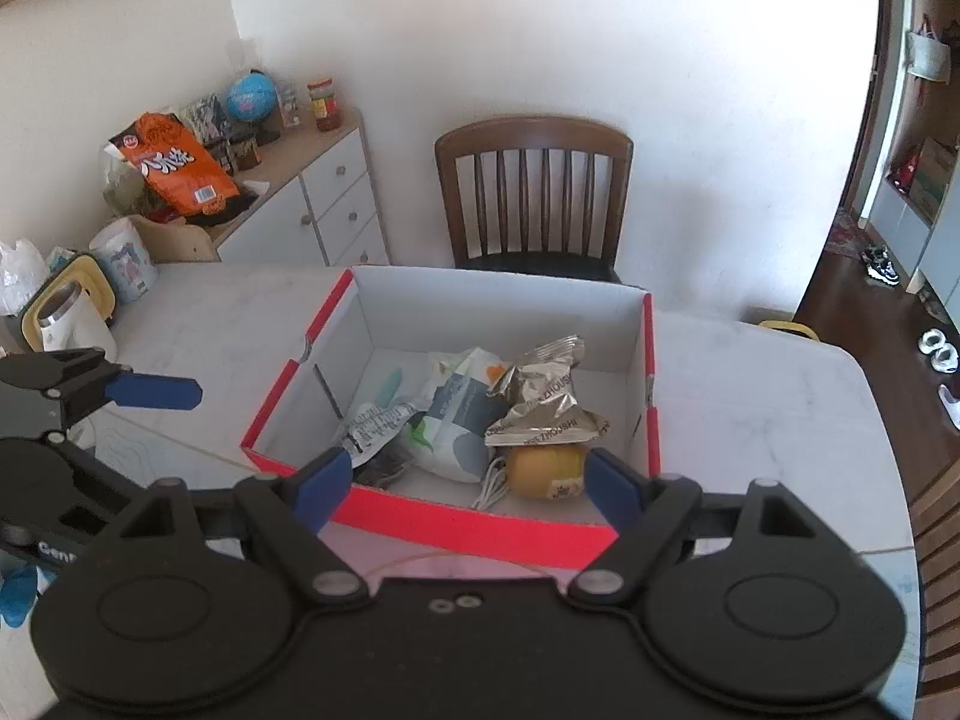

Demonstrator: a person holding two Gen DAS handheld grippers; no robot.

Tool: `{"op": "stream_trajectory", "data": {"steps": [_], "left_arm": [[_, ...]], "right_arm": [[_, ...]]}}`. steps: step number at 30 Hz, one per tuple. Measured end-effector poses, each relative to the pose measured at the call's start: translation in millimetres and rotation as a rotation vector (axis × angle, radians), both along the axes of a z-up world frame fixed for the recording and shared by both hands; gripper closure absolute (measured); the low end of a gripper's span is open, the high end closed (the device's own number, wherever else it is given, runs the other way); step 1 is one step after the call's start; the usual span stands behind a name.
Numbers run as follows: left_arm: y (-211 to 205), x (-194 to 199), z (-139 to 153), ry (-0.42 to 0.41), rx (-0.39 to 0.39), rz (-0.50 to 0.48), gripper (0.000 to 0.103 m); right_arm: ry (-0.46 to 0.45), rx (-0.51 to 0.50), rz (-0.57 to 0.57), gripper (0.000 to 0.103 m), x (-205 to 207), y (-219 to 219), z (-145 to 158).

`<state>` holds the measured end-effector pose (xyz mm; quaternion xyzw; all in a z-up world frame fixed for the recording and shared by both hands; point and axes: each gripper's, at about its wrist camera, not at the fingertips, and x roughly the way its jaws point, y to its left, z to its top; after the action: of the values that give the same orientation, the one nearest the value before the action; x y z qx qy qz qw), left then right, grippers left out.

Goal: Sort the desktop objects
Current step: 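Open both grippers and lift them out of the box, then withdraw both grippers from the box toward the snacks on the table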

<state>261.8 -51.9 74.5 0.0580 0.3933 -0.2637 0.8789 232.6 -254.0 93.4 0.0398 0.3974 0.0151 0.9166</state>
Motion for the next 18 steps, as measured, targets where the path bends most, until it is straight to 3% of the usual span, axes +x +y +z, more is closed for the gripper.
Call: {"op": "stream_trajectory", "data": {"steps": [11,18], "left_arm": [[15.2,-44.0,4.7,-0.077,-0.042,0.006,0.001],[20.9,-68.3,-0.9,-0.058,-0.041,-0.008,0.001]], "right_arm": [[-0.077,-0.042,-0.025,0.018,-37.8,18.8,1.7],[-0.108,-0.07,-0.05,0.018,-64.2,33.1,-3.9]]}}
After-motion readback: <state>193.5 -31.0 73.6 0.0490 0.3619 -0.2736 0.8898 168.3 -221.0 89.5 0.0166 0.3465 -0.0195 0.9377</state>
